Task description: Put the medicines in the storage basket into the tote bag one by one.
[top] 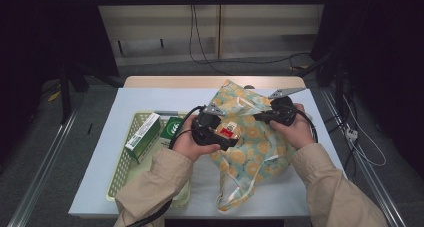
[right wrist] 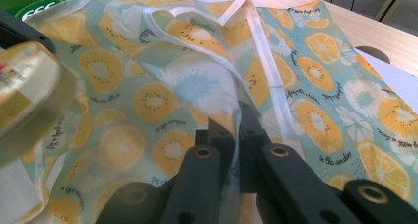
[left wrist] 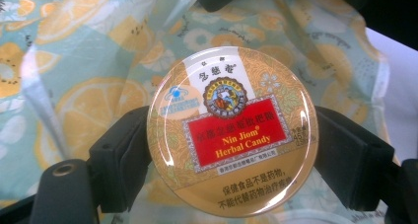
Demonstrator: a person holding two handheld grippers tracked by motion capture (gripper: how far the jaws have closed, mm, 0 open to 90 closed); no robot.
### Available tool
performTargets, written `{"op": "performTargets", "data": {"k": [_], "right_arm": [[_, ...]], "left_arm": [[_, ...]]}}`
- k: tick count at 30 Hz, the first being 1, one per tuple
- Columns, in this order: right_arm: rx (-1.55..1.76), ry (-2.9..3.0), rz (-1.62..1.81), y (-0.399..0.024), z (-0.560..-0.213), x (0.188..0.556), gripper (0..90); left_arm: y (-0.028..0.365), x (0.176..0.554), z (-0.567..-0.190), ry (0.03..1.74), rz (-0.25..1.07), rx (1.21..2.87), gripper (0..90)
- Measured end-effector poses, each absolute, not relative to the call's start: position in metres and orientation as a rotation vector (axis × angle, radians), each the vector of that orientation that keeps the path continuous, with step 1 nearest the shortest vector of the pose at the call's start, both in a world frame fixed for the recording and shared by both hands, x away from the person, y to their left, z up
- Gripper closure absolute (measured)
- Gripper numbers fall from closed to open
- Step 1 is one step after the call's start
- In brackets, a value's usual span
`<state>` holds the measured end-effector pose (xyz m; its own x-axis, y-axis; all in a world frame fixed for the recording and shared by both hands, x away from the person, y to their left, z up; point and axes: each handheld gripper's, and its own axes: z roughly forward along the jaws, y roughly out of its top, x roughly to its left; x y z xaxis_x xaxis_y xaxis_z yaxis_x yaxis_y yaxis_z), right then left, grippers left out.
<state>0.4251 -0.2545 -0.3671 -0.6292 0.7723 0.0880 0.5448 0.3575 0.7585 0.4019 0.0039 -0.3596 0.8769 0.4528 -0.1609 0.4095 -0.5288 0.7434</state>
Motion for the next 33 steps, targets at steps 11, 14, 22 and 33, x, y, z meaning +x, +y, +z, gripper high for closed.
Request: {"op": "performTargets", "data": {"k": [11, 14, 22, 33], "right_arm": [[1.169, 2.332, 1.154, -0.256, -0.362, 0.424, 89.0], [1.17, 2.332, 1.152, -0.256, -0.361, 0.424, 89.0], [1.159, 2.33, 1.159, -0.254, -0.357, 0.424, 89.0], [1.155, 2.333, 1.169, -0.253, -0.351, 0.424, 89.0]], "left_arm": [[-0.014, 0.413, -0.369, 0.634, 0.073, 2.181, 20.5], [-0.018, 0.415, -0.372, 0.636, 0.065, 2.189, 20.5], [-0.032, 0.411, -0.377, 0.615, 0.049, 2.209, 20.5], [-0.048, 0.44, -0.389, 0.721, 0.075, 2.215, 20.5]]}}
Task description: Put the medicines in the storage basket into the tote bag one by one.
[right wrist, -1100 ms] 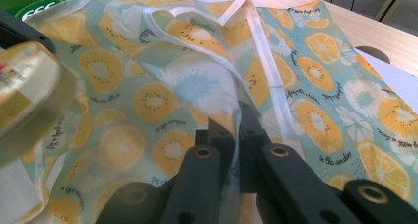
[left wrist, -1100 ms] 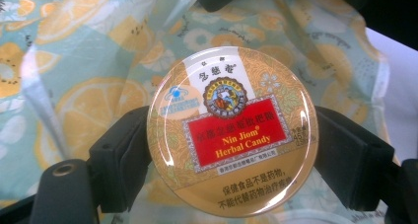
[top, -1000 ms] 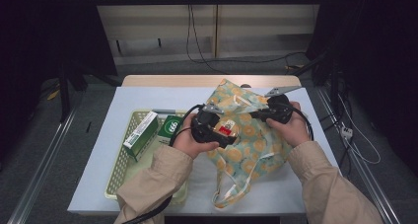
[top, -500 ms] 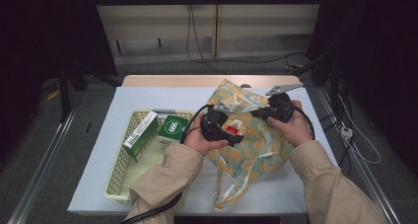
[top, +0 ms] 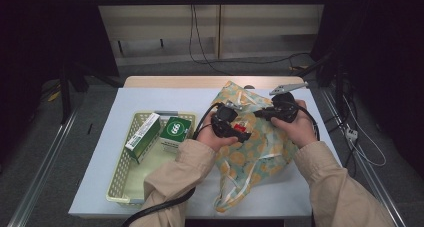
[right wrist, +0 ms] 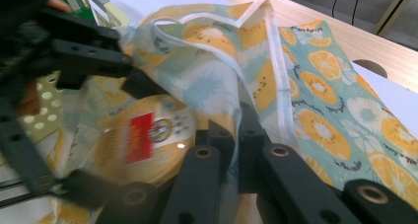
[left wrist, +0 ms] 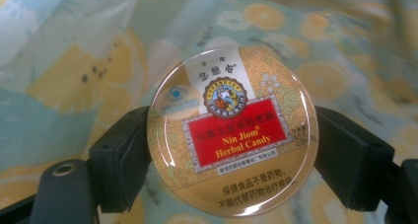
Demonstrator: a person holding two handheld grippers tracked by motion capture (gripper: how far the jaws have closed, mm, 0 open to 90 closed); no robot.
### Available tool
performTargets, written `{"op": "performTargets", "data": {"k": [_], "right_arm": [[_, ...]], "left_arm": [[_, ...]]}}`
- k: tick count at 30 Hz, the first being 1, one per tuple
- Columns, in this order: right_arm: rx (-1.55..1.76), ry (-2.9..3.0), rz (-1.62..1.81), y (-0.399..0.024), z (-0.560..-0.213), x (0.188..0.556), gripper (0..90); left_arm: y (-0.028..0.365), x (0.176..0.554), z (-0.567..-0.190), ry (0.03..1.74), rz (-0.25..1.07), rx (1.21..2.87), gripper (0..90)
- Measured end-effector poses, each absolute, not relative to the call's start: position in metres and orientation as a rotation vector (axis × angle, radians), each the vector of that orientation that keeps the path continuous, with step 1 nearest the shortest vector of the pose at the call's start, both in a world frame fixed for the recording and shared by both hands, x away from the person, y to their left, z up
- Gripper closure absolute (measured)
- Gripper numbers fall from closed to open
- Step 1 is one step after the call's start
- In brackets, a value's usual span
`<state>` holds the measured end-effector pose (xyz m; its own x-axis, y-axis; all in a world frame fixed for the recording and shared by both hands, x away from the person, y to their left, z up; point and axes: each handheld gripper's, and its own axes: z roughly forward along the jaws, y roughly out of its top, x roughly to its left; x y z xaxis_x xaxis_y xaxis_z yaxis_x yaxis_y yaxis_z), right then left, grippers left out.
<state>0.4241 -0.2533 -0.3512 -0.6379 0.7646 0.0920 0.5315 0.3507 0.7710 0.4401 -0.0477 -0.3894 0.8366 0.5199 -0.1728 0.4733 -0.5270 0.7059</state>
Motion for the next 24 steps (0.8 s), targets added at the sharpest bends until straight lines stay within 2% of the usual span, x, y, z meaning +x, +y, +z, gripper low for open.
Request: {"op": "performTargets", "data": {"k": [3, 7, 15, 24], "right_arm": [[1.148, 2.334, 1.185, -0.252, -0.35, 0.427, 89.0], [1.157, 2.321, 1.198, -0.253, -0.349, 0.432, 89.0], [1.179, 2.33, 1.185, -0.253, -0.359, 0.432, 88.9], [1.17, 2.346, 1.152, -0.246, -0.366, 0.421, 88.9]], "left_arm": [[-0.055, 0.454, -0.388, 0.777, 0.176, 2.171, 20.4], [-0.064, 0.465, -0.391, 0.755, 0.153, 2.191, 15.8], [-0.046, 0.449, -0.382, 0.731, 0.107, 2.187, 12.8], [-0.01, 0.425, -0.364, 0.707, 0.126, 2.192, 12.0]]}}
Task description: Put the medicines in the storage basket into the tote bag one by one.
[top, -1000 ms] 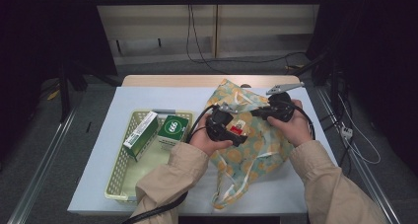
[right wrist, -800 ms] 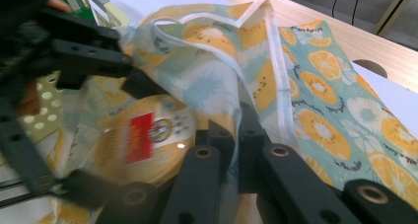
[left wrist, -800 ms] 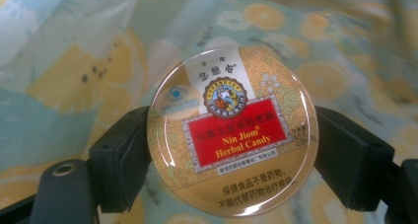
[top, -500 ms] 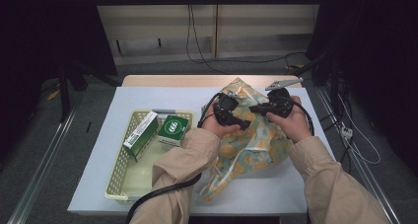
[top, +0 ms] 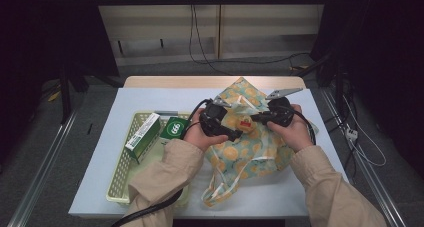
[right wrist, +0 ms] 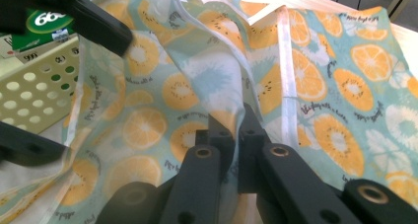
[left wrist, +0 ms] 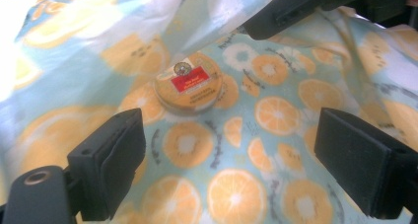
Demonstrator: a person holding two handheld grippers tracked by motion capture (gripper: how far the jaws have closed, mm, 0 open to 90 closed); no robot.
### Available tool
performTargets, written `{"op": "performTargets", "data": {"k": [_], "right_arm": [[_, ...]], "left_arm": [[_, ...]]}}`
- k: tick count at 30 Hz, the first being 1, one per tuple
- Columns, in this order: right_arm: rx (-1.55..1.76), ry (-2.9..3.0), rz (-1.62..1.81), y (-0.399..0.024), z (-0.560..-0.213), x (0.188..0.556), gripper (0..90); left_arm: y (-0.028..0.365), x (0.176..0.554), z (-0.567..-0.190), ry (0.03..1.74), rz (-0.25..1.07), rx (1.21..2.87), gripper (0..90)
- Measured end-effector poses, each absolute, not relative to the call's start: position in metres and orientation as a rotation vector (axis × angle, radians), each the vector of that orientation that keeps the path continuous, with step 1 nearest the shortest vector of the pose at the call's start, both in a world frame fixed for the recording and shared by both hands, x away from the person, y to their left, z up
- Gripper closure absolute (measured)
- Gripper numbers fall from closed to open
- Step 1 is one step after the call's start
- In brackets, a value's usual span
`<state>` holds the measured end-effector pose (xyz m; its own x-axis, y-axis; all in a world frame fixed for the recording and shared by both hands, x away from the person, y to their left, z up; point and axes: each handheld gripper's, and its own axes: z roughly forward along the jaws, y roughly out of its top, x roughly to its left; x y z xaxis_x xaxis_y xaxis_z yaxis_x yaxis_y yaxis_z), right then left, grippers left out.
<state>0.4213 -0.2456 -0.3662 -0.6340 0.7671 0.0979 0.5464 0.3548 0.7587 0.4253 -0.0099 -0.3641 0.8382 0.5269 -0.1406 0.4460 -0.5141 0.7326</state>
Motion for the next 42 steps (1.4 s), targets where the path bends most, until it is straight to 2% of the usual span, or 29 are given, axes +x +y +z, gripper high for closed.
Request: {"op": "performTargets", "data": {"k": [10, 23, 26, 42], "right_arm": [[1.19, 2.343, 1.135, -0.248, -0.374, 0.416, 88.9], [1.195, 2.345, 1.128, -0.247, -0.376, 0.414, 88.9], [1.195, 2.343, 1.128, -0.247, -0.376, 0.413, 89.0], [1.193, 2.348, 1.129, -0.245, -0.378, 0.414, 89.0]], "left_arm": [[0.027, 0.414, -0.35, 0.703, 0.133, 2.166, 11.8], [0.072, 0.41, -0.343, 0.75, 0.215, 2.178, 11.2], [0.083, 0.411, -0.344, 0.762, 0.199, 2.157, 11.1], [0.128, 0.418, -0.367, 0.899, 0.32, 2.185, 9.8]]}}
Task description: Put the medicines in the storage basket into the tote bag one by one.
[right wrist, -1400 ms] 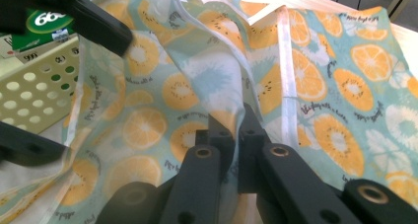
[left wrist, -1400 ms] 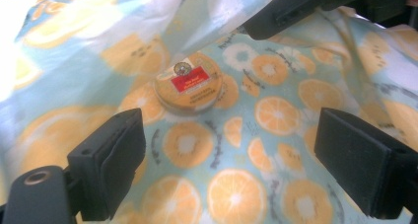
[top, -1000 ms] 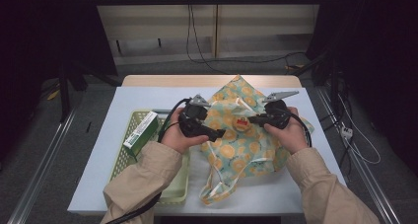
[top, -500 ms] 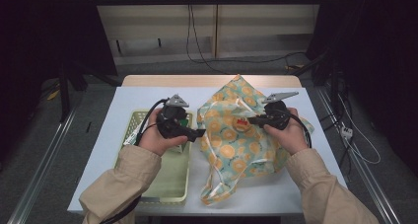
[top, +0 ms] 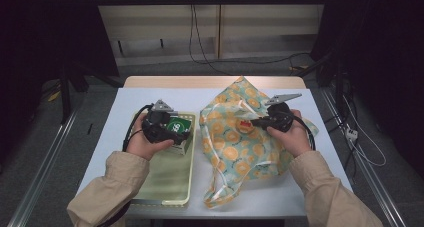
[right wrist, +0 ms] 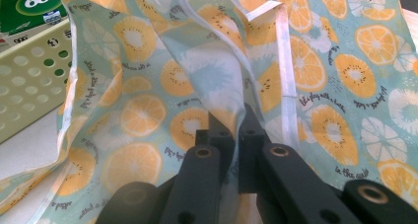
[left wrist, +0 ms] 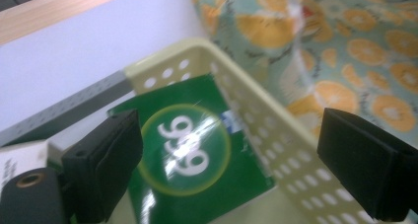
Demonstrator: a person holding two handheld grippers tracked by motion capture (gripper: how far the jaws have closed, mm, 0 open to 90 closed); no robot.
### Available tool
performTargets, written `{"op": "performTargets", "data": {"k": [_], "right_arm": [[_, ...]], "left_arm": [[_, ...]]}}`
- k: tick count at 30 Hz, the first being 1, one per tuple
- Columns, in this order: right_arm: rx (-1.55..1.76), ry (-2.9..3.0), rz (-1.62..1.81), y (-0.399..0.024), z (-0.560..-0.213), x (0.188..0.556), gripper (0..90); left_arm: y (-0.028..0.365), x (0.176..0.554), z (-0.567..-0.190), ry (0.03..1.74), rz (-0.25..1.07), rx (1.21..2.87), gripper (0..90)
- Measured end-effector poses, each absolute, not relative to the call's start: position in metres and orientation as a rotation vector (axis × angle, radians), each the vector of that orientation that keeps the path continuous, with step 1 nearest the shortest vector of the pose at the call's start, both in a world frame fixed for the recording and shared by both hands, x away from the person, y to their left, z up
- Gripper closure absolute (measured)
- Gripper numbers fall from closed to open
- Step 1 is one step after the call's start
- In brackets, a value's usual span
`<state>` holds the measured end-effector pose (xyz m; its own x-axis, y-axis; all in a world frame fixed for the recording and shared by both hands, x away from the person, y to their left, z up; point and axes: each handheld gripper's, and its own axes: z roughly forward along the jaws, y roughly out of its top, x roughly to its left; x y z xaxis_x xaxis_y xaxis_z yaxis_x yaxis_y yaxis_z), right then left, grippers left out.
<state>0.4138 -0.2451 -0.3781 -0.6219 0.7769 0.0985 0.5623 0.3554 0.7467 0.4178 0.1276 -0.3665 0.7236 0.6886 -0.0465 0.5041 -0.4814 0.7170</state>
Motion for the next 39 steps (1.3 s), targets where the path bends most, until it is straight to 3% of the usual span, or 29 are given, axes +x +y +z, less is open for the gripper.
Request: {"op": "performTargets", "data": {"k": [39], "right_arm": [[1.188, 2.354, 1.126, -0.243, -0.378, 0.416, 89.0]], "left_arm": [[0.119, 0.422, -0.408, 1.055, 0.349, 2.21, 3.4]]}}
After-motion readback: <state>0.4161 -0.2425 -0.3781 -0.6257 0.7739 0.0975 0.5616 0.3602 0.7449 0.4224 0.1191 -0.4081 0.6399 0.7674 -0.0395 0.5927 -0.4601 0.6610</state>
